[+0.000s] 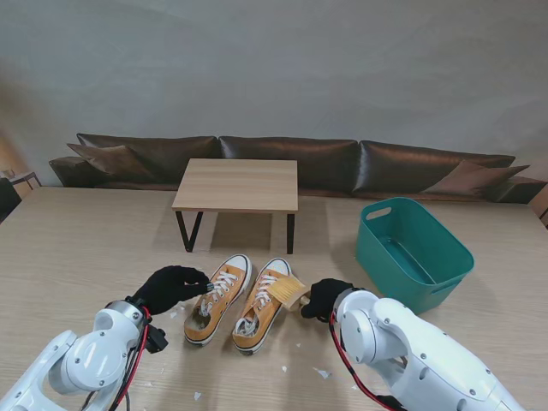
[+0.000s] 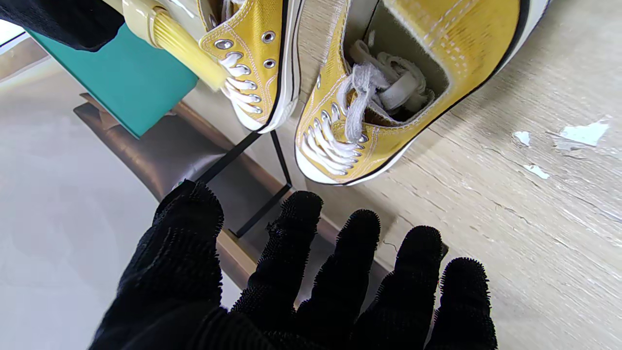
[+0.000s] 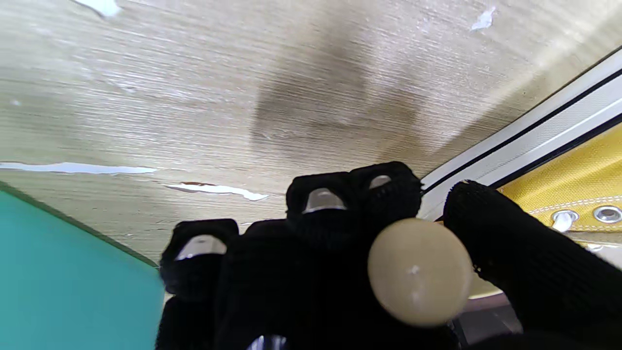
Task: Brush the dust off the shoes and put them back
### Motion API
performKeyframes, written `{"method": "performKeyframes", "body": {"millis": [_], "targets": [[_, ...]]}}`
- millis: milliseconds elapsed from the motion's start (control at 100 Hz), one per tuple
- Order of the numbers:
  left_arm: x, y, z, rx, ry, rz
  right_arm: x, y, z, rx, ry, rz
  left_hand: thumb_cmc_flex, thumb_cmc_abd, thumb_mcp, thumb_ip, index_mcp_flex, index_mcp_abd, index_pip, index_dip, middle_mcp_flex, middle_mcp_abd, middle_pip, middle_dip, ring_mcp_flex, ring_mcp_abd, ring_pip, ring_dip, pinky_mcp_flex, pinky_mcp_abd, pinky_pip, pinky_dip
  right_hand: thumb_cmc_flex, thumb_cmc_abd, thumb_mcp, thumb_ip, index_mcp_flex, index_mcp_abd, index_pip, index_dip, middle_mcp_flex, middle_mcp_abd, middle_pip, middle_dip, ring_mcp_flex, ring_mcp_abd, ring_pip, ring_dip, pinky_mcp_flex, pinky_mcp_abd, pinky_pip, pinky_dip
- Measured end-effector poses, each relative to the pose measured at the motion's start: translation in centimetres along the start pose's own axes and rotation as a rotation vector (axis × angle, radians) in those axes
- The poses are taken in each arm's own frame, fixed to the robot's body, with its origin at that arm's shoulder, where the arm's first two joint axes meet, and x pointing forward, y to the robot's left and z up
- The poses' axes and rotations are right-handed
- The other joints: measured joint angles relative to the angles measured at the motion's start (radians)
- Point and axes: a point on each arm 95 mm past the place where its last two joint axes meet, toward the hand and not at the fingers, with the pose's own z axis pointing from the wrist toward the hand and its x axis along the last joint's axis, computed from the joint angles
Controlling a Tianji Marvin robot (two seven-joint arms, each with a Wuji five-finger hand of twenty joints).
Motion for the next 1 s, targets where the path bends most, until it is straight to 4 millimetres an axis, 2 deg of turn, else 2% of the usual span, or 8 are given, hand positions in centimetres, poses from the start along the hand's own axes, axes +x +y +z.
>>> {"method": "performKeyframes", "body": {"millis": [190, 390, 540, 720, 1000], "targets": [[0.0, 0.0, -0.1, 0.001, -0.002, 0.000, -1.1, 1.0, -0.6, -0.023, -0.007, 0.010, 0.008, 0.000, 0.000, 0.000, 0.000, 0.000, 0.000, 0.000, 0.000, 0.000, 0.000, 0.000, 0.000, 0.000, 0.000, 0.000, 0.000, 0.000, 0.000, 0.000, 0.000, 0.000, 0.000, 0.000, 0.000, 0.000, 0.000, 0.001, 0.000, 0.000, 0.000, 0.000, 0.000, 0.000, 0.000, 0.000, 0.000, 0.000, 0.000, 0.000], [-0.1, 0.0, -0.1, 0.001, -0.004, 0.000, -1.0, 2.2, -1.1, -0.093, -0.028, 0.044, 0.008, 0.000, -0.002, 0.000, 0.000, 0.000, 0.000, 0.000, 0.000, 0.001, 0.000, 0.000, 0.000, 0.000, 0.000, 0.000, 0.000, 0.000, 0.000, 0.001, 0.000, 0.000, 0.000, 0.000, 0.000, 0.000, 0.000, 0.001, 0.000, 0.000, 0.000, 0.000, 0.000, 0.000, 0.000, 0.000, 0.000, 0.000, 0.000, -0.001], [-0.1, 0.0, -0.1, 0.000, -0.005, 0.005, 0.4, 3.0, -0.9, -0.160, -0.043, 0.072, 0.008, 0.000, -0.002, 0.000, 0.000, 0.000, 0.000, 0.000, 0.000, 0.001, 0.000, 0.000, 0.000, 0.000, 0.000, 0.000, 0.000, 0.000, 0.000, 0.001, 0.000, 0.000, 0.000, 0.000, 0.000, 0.000, 0.000, 0.001, 0.000, 0.000, 0.000, 0.000, 0.000, 0.000, 0.000, 0.000, 0.000, 0.000, 0.000, -0.001], [-0.1, 0.1, 0.0, -0.002, -0.009, 0.003, 2.4, 3.7, 0.3, -0.190, -0.029, 0.091, 0.008, 0.000, -0.003, 0.000, 0.000, 0.000, 0.000, 0.000, 0.000, 0.001, 0.000, 0.000, 0.000, 0.000, 0.000, 0.000, 0.000, 0.000, 0.000, 0.001, 0.000, 0.000, 0.000, 0.000, 0.000, 0.000, 0.000, 0.001, 0.000, 0.000, 0.000, 0.000, 0.000, 0.000, 0.000, -0.001, 0.000, 0.000, 0.002, -0.012], [-0.3, 0.2, 0.2, -0.006, -0.016, 0.002, 3.9, 2.2, 1.9, -0.129, -0.014, 0.085, 0.008, 0.000, -0.004, 0.000, 0.000, 0.000, 0.000, 0.000, 0.000, 0.002, 0.000, 0.000, 0.000, 0.000, 0.000, 0.000, 0.000, 0.000, 0.000, 0.001, 0.000, 0.000, 0.000, 0.000, 0.000, 0.000, 0.000, 0.001, 0.000, 0.000, 0.000, 0.000, 0.000, 0.000, 0.000, -0.001, 0.000, 0.000, 0.003, -0.012]]}}
